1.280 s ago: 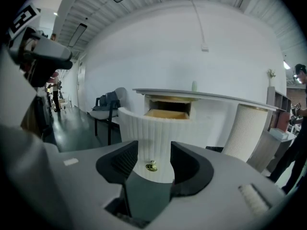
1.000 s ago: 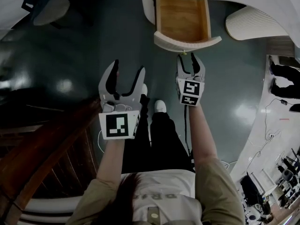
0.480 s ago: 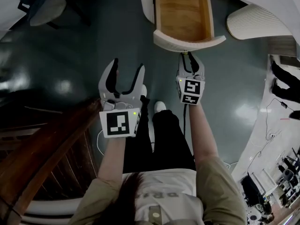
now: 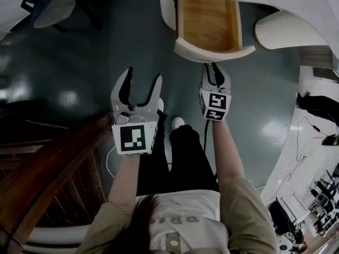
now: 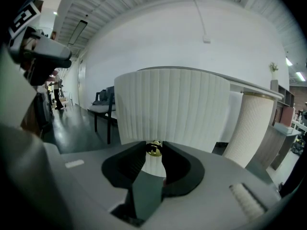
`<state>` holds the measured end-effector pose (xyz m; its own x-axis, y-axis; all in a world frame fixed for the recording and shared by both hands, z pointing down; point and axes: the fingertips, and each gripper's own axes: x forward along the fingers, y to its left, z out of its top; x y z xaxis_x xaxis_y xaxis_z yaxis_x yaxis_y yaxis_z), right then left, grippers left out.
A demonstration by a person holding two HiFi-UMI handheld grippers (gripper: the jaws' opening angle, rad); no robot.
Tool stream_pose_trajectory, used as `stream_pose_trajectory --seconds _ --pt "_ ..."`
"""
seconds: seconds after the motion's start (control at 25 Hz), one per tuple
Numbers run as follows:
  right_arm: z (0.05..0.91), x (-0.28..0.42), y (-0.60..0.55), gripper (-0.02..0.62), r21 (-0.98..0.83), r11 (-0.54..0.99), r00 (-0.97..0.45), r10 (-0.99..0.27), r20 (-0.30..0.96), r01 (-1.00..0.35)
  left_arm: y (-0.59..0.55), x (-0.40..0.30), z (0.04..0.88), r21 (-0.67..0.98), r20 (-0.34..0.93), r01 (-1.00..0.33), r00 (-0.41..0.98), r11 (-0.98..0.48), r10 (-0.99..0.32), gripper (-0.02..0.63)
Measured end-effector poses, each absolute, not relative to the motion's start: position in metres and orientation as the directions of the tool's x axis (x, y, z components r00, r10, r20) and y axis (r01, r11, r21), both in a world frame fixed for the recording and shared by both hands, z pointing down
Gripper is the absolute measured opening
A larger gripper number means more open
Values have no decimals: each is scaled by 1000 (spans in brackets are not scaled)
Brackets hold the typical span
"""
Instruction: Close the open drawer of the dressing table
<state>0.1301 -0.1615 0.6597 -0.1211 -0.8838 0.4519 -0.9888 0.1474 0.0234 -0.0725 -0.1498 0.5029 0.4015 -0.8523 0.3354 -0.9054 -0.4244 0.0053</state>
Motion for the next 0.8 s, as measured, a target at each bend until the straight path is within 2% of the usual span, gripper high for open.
stream_pose_trajectory --seconds 0.8 --pt "656 137 -199 107 -21 96 -97 -918 384 -995 -168 -72 537 8 311 -896 424 -444 -850 291"
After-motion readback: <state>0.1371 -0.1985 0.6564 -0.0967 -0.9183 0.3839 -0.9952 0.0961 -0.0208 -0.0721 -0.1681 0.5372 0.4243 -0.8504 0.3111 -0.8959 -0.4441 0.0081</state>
